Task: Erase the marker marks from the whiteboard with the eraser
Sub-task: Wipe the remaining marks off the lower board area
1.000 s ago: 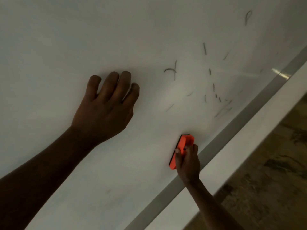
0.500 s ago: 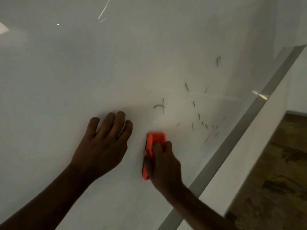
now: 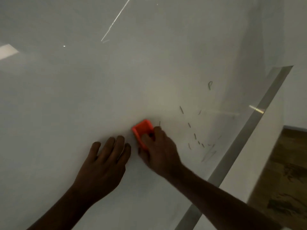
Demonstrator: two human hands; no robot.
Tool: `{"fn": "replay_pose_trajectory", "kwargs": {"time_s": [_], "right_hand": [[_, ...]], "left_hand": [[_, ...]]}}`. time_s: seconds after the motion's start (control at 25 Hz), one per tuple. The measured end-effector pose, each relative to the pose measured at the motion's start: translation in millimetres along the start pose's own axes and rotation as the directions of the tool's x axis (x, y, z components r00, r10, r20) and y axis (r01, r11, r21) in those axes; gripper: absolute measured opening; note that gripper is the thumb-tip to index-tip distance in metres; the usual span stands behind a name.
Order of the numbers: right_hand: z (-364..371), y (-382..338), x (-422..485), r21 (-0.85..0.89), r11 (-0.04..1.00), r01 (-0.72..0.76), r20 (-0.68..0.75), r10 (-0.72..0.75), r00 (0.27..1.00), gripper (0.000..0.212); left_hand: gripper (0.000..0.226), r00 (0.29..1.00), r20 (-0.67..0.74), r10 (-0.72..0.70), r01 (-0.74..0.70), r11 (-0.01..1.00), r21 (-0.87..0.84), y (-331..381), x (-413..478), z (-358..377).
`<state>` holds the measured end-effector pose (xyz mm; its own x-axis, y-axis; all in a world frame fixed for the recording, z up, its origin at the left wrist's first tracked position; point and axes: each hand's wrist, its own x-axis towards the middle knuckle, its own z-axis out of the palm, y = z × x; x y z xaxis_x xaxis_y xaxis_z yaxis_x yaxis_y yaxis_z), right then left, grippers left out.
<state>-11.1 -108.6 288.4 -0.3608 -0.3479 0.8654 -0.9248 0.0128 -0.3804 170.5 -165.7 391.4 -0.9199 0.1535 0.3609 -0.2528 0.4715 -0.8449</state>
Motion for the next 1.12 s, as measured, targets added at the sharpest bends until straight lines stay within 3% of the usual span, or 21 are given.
{"fn": "replay_pose_trajectory", "kwargs": {"time_s": [0.08, 0.16, 0.2, 0.24, 0.28, 0.36, 0.44, 0.48, 0.52, 0.56, 0.64, 0.68, 0.84, 0.88, 1.0, 1.08, 1.12], "right_hand": [[-14, 54, 24, -0.071, 0.960, -0.272, -0.058, 0.268, 0.962, 0.039], [-26, 93, 32, -0.020, 0.824, -0.566, -0.064, 0.564, 0.823, 0.043], [-27, 93, 32, 0.011, 0.784, -0.620, -0.074, 0.619, 0.782, 0.043], [-24, 76, 32, 0.030, 0.799, -0.601, -0.103, 0.600, 0.793, 0.043], [-19, 50, 35, 0.054, 0.863, -0.503, -0.111, 0.506, 0.856, 0.044], [-11, -8, 36, 0.101, 0.976, -0.195, -0.073, 0.203, 0.977, 0.047], [-8, -18, 40, 0.141, 0.989, 0.040, -0.020, -0.038, 0.999, 0.046], [-10, 0, 46, 0.123, 0.990, 0.072, -0.018, -0.070, 0.997, 0.043], [-12, 25, 48, 0.073, 0.997, 0.016, -0.040, -0.013, 0.999, 0.040], [-14, 52, 44, 0.055, 0.989, -0.136, -0.072, 0.140, 0.987, 0.038], [-16, 101, 31, 0.109, 0.867, -0.487, -0.096, 0.497, 0.863, 0.036], [-16, 121, 24, 0.153, 0.797, -0.584, -0.063, 0.598, 0.799, 0.036], [-7, 135, 17, 0.169, 0.676, -0.717, -0.076, 0.734, 0.674, 0.041], [-4, 119, 14, 0.176, 0.675, -0.716, -0.091, 0.736, 0.671, 0.043], [15, 58, -23, 0.196, 0.810, -0.552, 0.010, 0.562, 0.827, 0.043], [25, 72, -58, 0.124, 0.882, -0.455, 0.063, 0.451, 0.890, 0.041], [26, 94, -68, 0.093, 0.870, -0.484, 0.050, 0.482, 0.875, 0.041]], "left_hand": [[0.042, 1.000, 0.020, 0.001, -0.001, 1.000, -0.004, -2, 2, -2], [0.039, 0.999, 0.032, 0.001, -0.002, 1.000, 0.003, 1, 8, -5], [0.039, 0.999, 0.035, 0.003, -0.002, 1.000, -0.004, 3, 15, -7], [0.039, 1.000, 0.029, 0.001, -0.001, 1.000, -0.017, 3, 26, -10], [0.039, 1.000, 0.006, -0.007, 0.007, 1.000, -0.030, 0, 41, -13], [0.035, 0.996, -0.077, -0.048, 0.043, 0.996, -0.073, -12, 79, -19], [0.031, 0.986, -0.145, -0.079, 0.066, 0.993, -0.093, -30, 114, -23], [0.030, 0.984, -0.159, -0.078, 0.065, 0.994, -0.083, -36, 128, -22], [0.029, 0.985, -0.155, -0.069, 0.059, 0.996, -0.068, -38, 140, -19], [0.030, 0.989, -0.140, -0.054, 0.046, 0.997, -0.058, -37, 150, -13], [0.034, 0.994, -0.104, 0.011, -0.017, 0.999, -0.050, -26, 170, 3], [0.037, 0.994, -0.090, 0.061, -0.066, 0.997, -0.051, -17, 180, 10], [0.041, 0.971, 0.010, 0.239, -0.238, 0.970, -0.057, 16, 210, 31], [0.041, 0.968, 0.034, 0.247, -0.245, 0.968, -0.053, 19, 213, 34], [0.041, 0.965, 0.030, 0.260, -0.259, 0.965, -0.044, 19, 215, 43], [0.040, 0.963, 0.005, 0.270, -0.270, 0.963, -0.019, 21, 214, 50], [0.038, 0.962, -0.007, 0.271, -0.271, 0.963, -0.002, 21, 213, 51]]}}
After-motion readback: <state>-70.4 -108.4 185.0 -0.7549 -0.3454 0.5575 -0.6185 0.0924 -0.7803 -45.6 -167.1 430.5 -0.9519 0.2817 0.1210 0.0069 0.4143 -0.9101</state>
